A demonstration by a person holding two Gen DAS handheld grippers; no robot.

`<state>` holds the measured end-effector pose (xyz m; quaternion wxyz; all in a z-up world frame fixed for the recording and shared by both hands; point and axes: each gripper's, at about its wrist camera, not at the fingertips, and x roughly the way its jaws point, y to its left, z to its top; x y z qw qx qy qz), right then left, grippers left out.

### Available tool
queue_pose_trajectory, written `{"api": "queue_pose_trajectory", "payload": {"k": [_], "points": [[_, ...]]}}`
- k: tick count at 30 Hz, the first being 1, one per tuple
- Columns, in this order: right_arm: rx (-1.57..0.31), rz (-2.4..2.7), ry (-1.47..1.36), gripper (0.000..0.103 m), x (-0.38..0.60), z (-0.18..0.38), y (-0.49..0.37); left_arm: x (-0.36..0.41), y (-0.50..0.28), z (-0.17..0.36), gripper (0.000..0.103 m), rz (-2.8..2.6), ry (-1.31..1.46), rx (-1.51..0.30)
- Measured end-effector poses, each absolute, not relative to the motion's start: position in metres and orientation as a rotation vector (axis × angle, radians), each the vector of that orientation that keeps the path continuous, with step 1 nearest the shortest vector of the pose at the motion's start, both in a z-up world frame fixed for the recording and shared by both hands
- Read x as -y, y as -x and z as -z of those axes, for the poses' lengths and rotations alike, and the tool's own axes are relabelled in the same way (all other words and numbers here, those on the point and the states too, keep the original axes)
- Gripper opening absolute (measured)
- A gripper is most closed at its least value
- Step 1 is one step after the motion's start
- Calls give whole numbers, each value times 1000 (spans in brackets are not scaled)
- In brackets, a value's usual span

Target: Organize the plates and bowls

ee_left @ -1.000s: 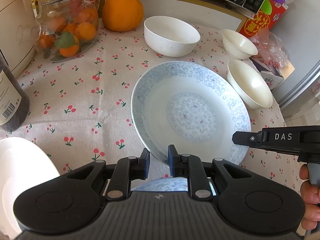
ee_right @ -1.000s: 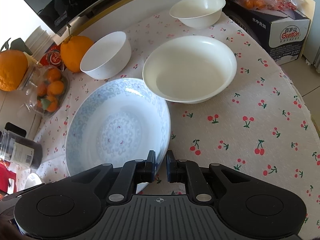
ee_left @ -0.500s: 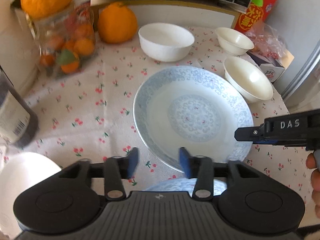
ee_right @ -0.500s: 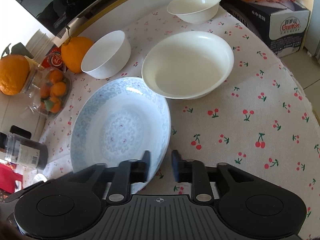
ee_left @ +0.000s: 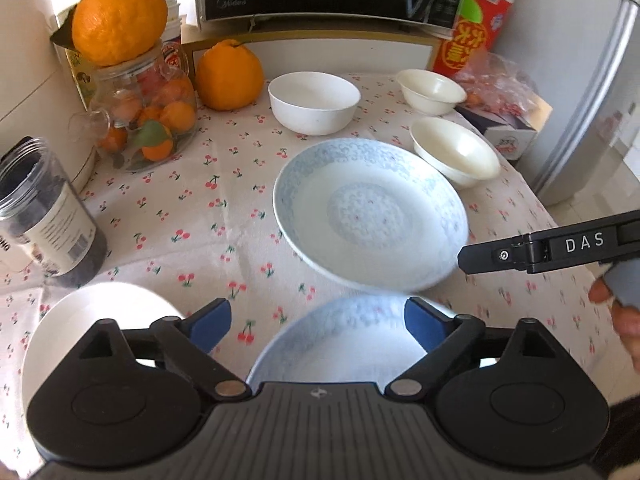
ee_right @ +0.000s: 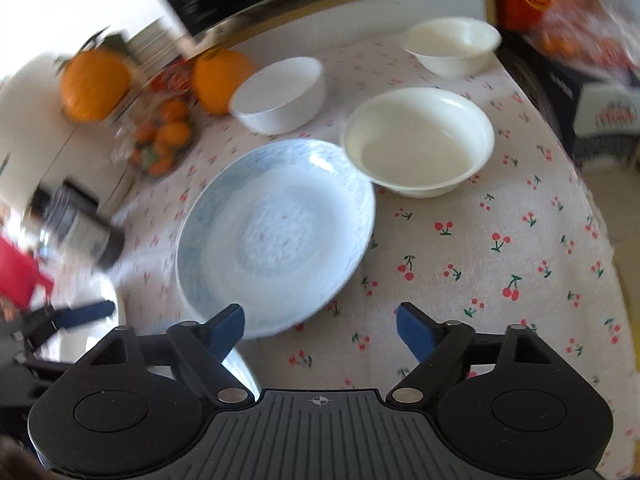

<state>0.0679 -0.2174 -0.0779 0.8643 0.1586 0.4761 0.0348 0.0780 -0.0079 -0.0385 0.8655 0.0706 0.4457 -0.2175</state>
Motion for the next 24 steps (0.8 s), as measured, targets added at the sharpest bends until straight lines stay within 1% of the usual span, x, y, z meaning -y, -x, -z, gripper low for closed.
{"api": "queue_pose_trajectory", "payload": {"k": [5,9,16,24], "points": [[-986,-117,-331,92,213,78,-45,-5,-55,38,99,473,-114,-946],[-991,-131,-327,92,210,83,-33,-14,-41,37,101,476,-75,-946],[-980,-164,-320,92,201,93,-18,-27,-17,38,102,484,-65,-928],[-950,-193,-305,92,187,91,-13,-36,-3,46,101,508,-23,-969]]}}
